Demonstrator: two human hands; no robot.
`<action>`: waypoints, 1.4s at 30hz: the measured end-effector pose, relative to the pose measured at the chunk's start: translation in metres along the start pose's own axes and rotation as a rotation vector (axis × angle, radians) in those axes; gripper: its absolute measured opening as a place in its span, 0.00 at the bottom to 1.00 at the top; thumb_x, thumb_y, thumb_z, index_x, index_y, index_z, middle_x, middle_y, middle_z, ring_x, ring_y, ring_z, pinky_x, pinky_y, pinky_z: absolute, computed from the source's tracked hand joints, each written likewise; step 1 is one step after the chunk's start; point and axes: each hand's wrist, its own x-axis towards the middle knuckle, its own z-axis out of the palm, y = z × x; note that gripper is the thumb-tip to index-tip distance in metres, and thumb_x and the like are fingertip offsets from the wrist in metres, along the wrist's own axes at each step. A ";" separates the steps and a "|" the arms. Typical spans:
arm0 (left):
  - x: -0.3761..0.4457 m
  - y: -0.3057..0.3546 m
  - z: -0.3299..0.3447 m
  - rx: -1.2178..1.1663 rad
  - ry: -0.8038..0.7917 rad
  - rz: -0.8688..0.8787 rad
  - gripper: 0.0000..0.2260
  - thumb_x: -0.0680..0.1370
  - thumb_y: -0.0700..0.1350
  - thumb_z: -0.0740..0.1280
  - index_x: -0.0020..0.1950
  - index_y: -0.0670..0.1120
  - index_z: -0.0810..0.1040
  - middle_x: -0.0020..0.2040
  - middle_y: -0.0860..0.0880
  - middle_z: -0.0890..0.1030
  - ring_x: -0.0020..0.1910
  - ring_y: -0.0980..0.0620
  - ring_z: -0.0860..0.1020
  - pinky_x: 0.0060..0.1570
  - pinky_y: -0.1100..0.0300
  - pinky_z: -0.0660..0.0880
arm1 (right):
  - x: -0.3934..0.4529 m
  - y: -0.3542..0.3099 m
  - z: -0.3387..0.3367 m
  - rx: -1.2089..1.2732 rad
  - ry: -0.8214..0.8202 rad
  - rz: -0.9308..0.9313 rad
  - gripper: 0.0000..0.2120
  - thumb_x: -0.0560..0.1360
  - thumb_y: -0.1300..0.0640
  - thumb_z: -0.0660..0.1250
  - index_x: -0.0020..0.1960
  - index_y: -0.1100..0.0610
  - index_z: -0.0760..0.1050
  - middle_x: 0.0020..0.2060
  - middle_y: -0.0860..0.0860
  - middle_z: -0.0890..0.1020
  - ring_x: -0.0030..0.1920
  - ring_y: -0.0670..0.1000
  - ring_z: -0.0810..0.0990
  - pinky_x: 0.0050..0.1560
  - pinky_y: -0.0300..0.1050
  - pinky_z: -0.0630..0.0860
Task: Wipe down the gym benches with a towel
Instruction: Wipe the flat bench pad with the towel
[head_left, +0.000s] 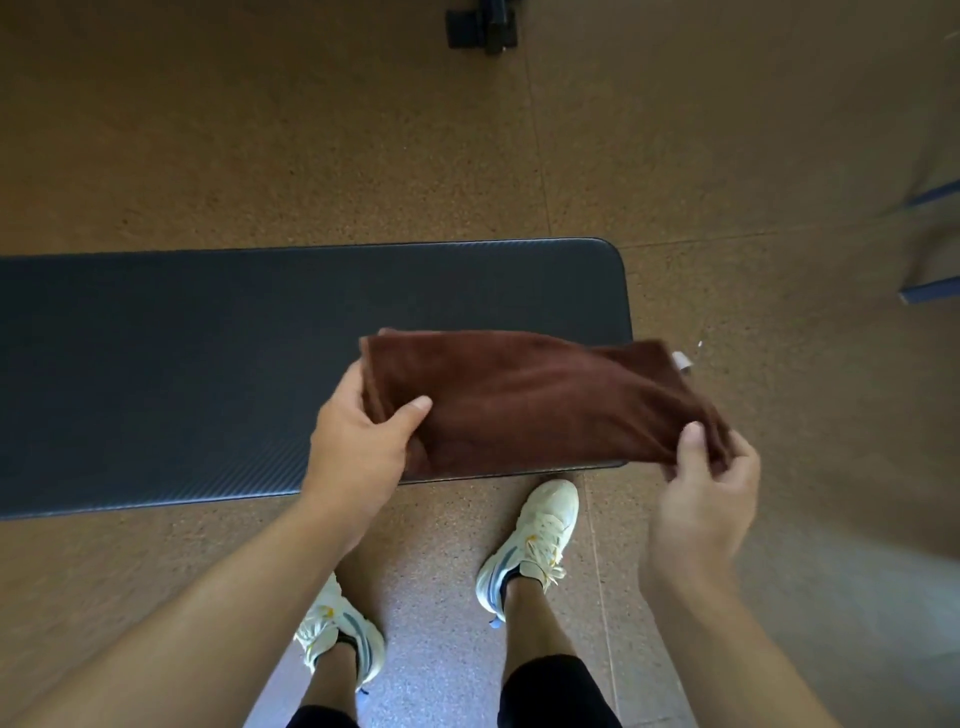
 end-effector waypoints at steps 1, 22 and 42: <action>0.000 -0.004 -0.002 0.126 0.026 0.070 0.29 0.76 0.40 0.75 0.74 0.56 0.72 0.65 0.55 0.81 0.62 0.55 0.80 0.60 0.53 0.79 | 0.001 0.009 -0.001 -0.137 0.022 0.046 0.15 0.83 0.54 0.67 0.68 0.45 0.72 0.66 0.45 0.79 0.71 0.49 0.76 0.73 0.51 0.72; -0.003 -0.045 -0.097 0.902 -0.294 0.587 0.26 0.80 0.47 0.65 0.78 0.55 0.66 0.78 0.57 0.65 0.79 0.58 0.57 0.76 0.63 0.48 | -0.113 0.091 0.112 -0.994 -0.378 -0.618 0.38 0.83 0.37 0.59 0.85 0.49 0.48 0.85 0.50 0.51 0.85 0.50 0.43 0.84 0.52 0.47; 0.068 -0.011 0.030 1.279 -0.223 0.520 0.38 0.82 0.66 0.42 0.80 0.44 0.30 0.80 0.46 0.28 0.78 0.47 0.26 0.77 0.47 0.30 | 0.030 0.005 0.152 -1.131 -0.421 -0.727 0.35 0.83 0.38 0.58 0.85 0.51 0.54 0.86 0.54 0.49 0.85 0.56 0.39 0.82 0.64 0.39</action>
